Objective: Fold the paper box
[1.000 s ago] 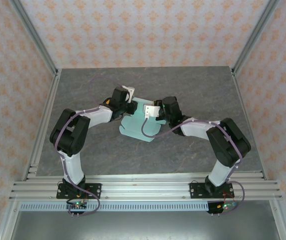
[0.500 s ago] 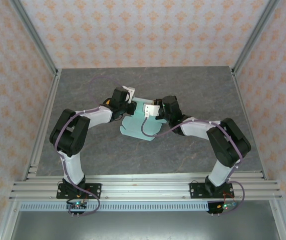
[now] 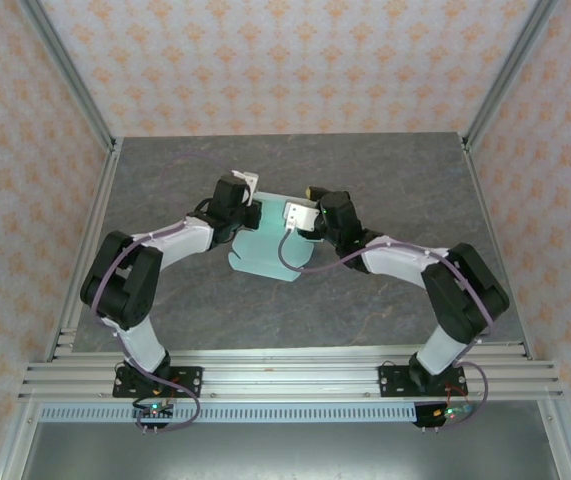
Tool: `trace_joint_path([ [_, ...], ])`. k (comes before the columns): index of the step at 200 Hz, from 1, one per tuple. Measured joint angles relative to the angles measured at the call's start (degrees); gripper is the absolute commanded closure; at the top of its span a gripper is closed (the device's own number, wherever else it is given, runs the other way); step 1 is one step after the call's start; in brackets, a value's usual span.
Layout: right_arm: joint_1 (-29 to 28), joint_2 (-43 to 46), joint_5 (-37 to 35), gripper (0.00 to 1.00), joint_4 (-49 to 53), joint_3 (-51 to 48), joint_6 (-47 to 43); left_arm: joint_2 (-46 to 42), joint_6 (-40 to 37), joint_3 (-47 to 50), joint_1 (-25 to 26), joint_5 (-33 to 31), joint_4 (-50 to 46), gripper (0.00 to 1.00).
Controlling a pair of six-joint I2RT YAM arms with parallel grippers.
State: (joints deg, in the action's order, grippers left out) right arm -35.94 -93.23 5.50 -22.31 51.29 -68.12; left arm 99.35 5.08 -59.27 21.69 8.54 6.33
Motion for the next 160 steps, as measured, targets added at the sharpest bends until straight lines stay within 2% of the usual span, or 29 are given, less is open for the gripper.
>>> trace_joint_path([
  [19, -1.92, 3.63, -0.5, 0.22, 2.71, 0.11, 6.54, -1.68, 1.18, 0.42, 0.0, -1.77, -0.81, 0.98],
  [44, -2.69, 10.75, -2.14, 0.22, 9.31, 1.33, 20.57, -3.56, 3.56, 1.49, 0.0, -3.91, -2.29, 0.98],
  [84, -1.36, 17.18, -4.63, 0.22, 25.2, 12.46, 43.19, -6.32, 7.8, 2.82, 0.0, -5.18, -4.9, 0.99],
  [104, -0.59, 15.17, -3.8, 0.23, 33.44, 20.31, 52.13, -7.28, 9.27, 2.89, 0.0, -5.18, -5.86, 0.99],
  [128, -0.63, 8.28, -1.84, 0.24, 41.57, 30.8, 61.02, -8.83, 10.4, 3.45, 0.07, -5.99, -6.56, 0.99],
  [160, -0.63, 1.46, 1.18, 0.25, 48.61, 36.33, 68.81, -10.23, 11.45, 3.89, 0.07, -6.82, -6.99, 0.99],
])
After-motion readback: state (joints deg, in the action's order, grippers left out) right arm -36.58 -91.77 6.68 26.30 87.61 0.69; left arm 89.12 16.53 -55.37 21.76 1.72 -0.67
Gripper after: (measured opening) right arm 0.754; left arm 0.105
